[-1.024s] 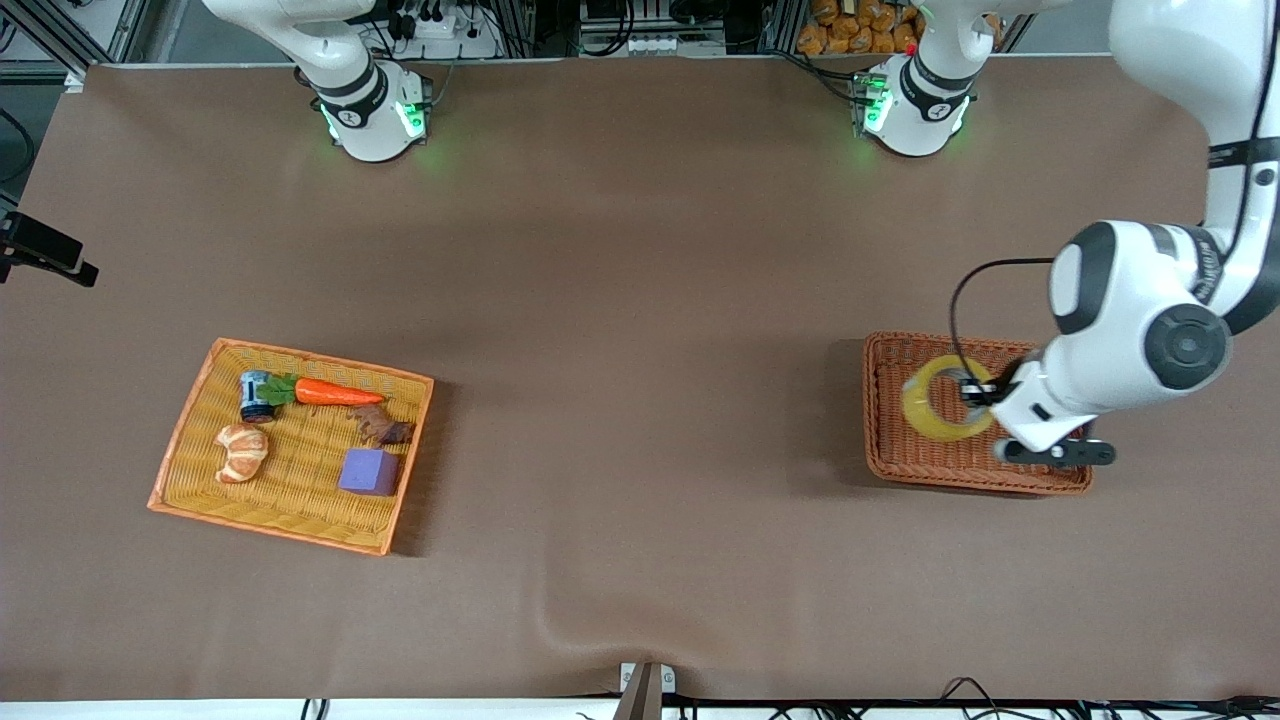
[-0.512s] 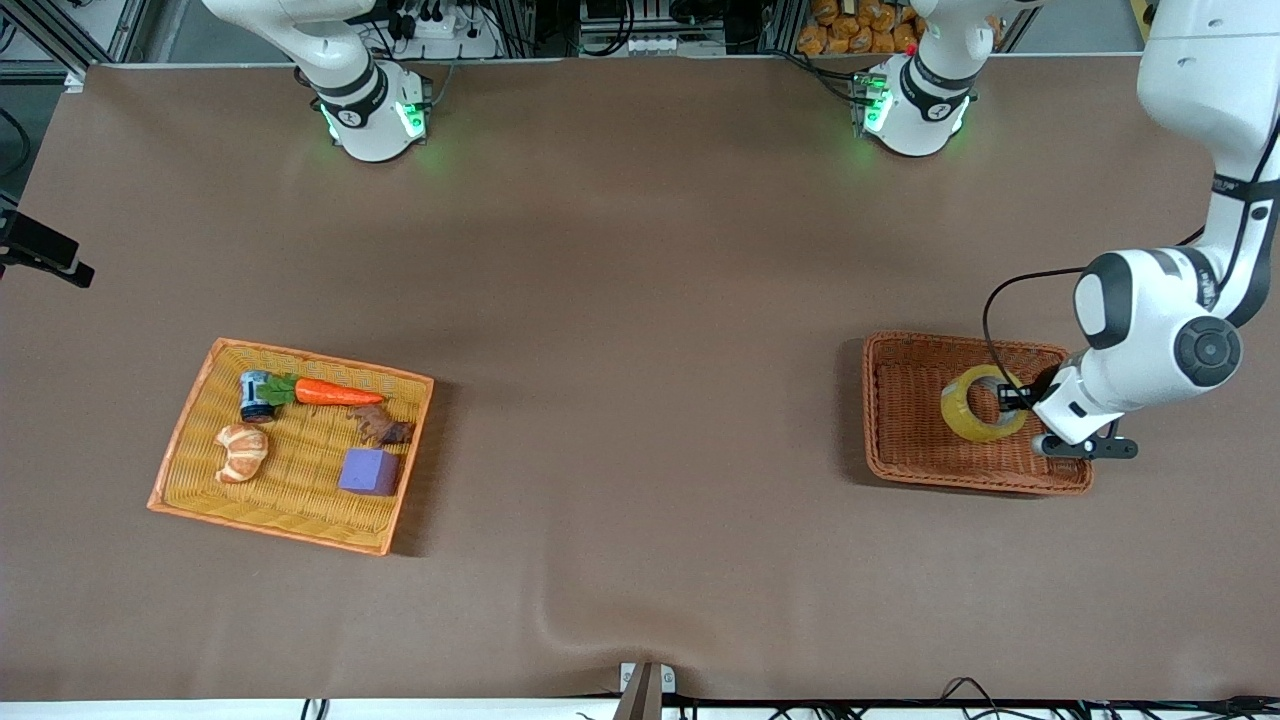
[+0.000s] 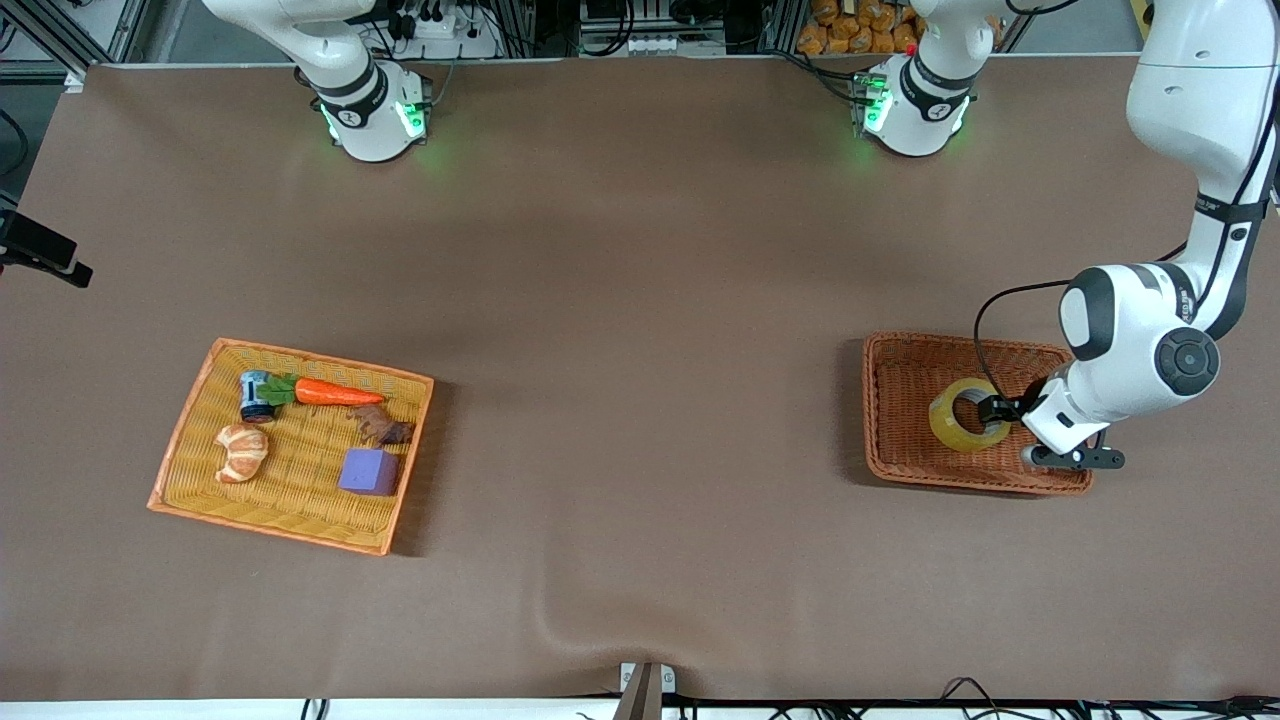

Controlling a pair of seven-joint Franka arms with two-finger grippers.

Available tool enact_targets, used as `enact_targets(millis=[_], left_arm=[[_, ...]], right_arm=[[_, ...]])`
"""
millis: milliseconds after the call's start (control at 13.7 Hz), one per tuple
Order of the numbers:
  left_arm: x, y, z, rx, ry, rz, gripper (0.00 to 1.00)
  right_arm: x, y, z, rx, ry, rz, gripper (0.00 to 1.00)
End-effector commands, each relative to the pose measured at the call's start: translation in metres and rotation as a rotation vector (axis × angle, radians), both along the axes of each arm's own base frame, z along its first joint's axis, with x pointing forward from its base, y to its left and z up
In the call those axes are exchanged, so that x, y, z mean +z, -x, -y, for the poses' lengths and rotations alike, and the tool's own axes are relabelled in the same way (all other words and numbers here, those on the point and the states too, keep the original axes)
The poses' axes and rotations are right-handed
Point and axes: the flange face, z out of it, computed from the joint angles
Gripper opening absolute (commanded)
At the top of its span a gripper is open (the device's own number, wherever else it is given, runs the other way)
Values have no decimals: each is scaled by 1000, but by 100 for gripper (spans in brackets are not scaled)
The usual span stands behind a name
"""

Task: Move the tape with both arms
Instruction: 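Carry the tape with the left gripper and lower it into the basket, then open the left gripper and withdraw it from the basket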

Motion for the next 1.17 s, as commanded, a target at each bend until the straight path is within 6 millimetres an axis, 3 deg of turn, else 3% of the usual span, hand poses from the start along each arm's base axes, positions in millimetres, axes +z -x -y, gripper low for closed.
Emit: enact_targets(millis=[0,439,732,878,1098], left_arm=[[57,-9,1,4,-12,65,100],[198,-18,18,-23,-26,63,100],[298,0,36,-50,-35,16,100],[337,19,40,-50,-43,41,100],[364,40,48,-61,-50,30,100]], right_arm=[[4,-3,0,-7,-15,7,100],[1,-1,1,-8,-17,-6,100],[2,-2,1,-7,-15,-4,100],[2,-2,2,-7,-17,-3,100],[2,-1,3,-8,-15,-4,100]])
